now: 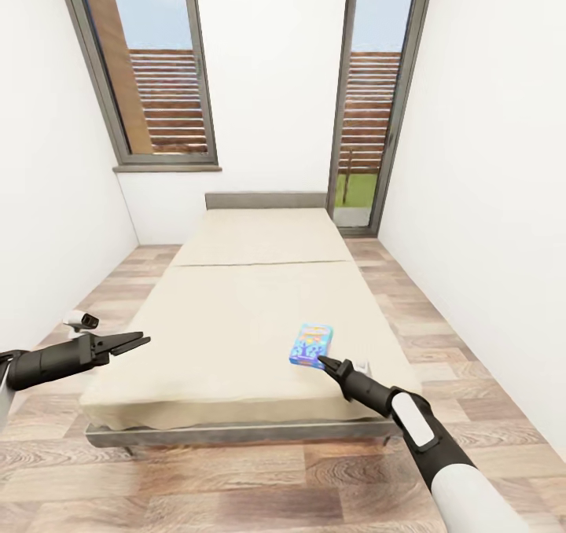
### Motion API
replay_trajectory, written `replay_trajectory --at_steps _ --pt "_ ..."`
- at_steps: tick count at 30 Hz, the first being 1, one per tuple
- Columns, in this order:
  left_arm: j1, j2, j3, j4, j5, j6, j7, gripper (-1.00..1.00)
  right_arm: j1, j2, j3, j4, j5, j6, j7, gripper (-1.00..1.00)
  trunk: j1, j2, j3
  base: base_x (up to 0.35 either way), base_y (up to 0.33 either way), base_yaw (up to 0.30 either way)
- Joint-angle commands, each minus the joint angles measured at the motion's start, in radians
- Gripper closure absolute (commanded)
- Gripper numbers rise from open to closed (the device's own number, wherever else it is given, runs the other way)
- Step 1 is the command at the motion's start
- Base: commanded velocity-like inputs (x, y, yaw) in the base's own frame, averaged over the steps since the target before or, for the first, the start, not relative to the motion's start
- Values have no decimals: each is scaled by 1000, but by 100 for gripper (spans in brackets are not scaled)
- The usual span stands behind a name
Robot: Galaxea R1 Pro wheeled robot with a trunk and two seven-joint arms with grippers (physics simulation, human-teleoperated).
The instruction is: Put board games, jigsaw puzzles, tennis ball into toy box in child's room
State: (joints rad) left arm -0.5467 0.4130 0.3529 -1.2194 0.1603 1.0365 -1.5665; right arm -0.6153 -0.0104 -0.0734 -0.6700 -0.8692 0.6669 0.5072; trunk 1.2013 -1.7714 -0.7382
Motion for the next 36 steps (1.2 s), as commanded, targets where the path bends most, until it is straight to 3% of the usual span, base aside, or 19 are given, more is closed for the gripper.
replay_trajectory --at_steps 1,17,36 --pt "-1 0 0 0 -1 11 -4 -100 0 0 -2 0 3 5 9 100 -4 7 2 0 0 0" --pt "-1 12 0 0 -5 11 -4 -100 5 -5 6 -55 7 -2 42 100 -65 119 52 0 0 -8" --pt "-4 28 4 1 -5 11 -4 -100 5 -5 6 -58 7 -3 42 100 -138 252 112 0 0 -260"
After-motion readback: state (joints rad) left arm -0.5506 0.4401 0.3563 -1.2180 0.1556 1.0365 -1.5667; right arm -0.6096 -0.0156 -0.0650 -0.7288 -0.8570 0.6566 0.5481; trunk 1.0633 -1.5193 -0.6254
